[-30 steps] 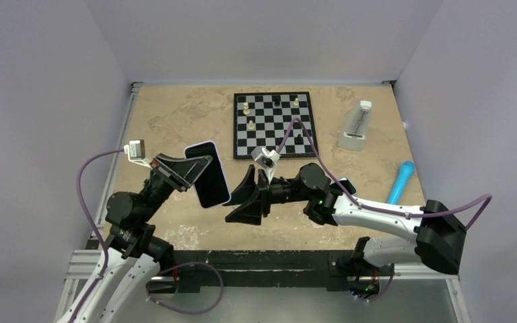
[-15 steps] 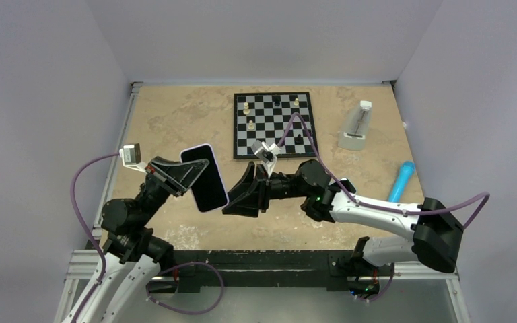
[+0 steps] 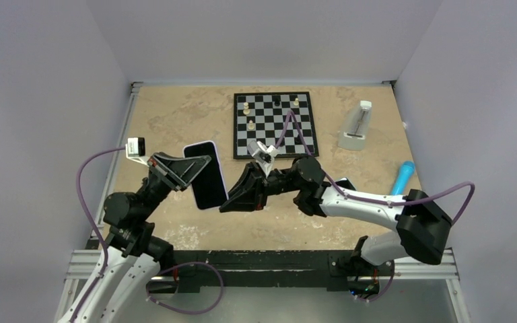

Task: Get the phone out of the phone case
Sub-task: Remove the phone case from the phone.

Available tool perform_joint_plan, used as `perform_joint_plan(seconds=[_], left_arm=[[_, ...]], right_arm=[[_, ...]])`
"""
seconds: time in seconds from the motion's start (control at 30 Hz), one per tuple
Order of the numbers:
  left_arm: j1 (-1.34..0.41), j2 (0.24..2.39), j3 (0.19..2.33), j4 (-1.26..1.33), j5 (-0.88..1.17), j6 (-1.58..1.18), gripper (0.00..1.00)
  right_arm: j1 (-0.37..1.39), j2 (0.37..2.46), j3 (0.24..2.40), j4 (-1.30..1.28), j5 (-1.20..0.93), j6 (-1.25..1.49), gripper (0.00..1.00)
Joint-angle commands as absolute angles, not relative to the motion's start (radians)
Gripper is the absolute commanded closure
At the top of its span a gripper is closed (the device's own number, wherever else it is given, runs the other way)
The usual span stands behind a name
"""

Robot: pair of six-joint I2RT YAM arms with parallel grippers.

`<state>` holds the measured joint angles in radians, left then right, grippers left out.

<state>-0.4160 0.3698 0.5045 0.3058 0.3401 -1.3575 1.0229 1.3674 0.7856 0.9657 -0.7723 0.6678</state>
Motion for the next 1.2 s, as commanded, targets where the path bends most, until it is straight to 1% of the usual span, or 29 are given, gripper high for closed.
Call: perform_joint_plan(seconds=[0.0,0.1,0.27,0.43,0.63,0.73,0.8,0.87,0.9,0.97,1.03,1.1,1.13,1.17], left_arm=[[-0.426,0.416,0.55,0.472,0.42,-1.634,1.0],[-0.426,0.407,0.54,0.493,0.425,-1.662,1.0],[-0.426,0.39,0.543,0.482,0.44,-1.662,1.0],[-0.426,0.401,0.529,0.523,0.446,-1.688,1.0],[-0.426,0.413,0.524,0.544,0.462,-1.697,1.0],[-0.426,0.402,0.528,0.519,0.455,-1.673,1.0],[-0.426,0.401,0.544,0.482,0.456,-1.626,1.0],[-0.426,0.395,0.582,0.399,0.461,-1.541,1.0],[-0.426,0.392,0.599,0.356,0.462,-1.495,1.0],[-0.426,0.388,0.617,0.304,0.458,-1.437,1.0],[-0.426,0.394,0.602,0.343,0.462,-1.438,1.0],[-0.426,0.4,0.595,0.354,0.468,-1.411,1.0],[-0.426,0.396,0.599,0.338,0.465,-1.379,1.0],[-0.426,0.389,0.603,0.306,0.452,-1.338,1.0]], right_arm=[[0.988,1.504,0.873,1.138,-0.804,0.555,1.0],[0.978,1.596,0.915,1.208,-0.835,0.592,1.0],[0.972,1.67,0.965,1.282,-0.822,0.644,1.0],[0.972,1.707,1.0,1.299,-0.803,0.643,1.0],[0.971,1.719,1.049,1.24,-0.76,0.625,1.0],[0.971,1.68,1.062,1.057,-0.613,0.612,1.0],[0.973,1.638,1.084,0.819,-0.453,0.603,1.0],[0.977,1.614,1.111,0.571,-0.333,0.622,1.0],[0.978,1.602,1.107,0.498,-0.293,0.633,1.0],[0.979,1.58,1.074,0.48,-0.303,0.67,1.0],[0.979,1.549,1.076,0.416,-0.304,0.651,1.0],[0.979,1.518,1.083,0.373,-0.363,0.615,1.0],[0.979,1.505,1.084,0.357,-0.408,0.594,0.98],[0.979,1.491,1.082,0.337,-0.457,0.575,0.93]])
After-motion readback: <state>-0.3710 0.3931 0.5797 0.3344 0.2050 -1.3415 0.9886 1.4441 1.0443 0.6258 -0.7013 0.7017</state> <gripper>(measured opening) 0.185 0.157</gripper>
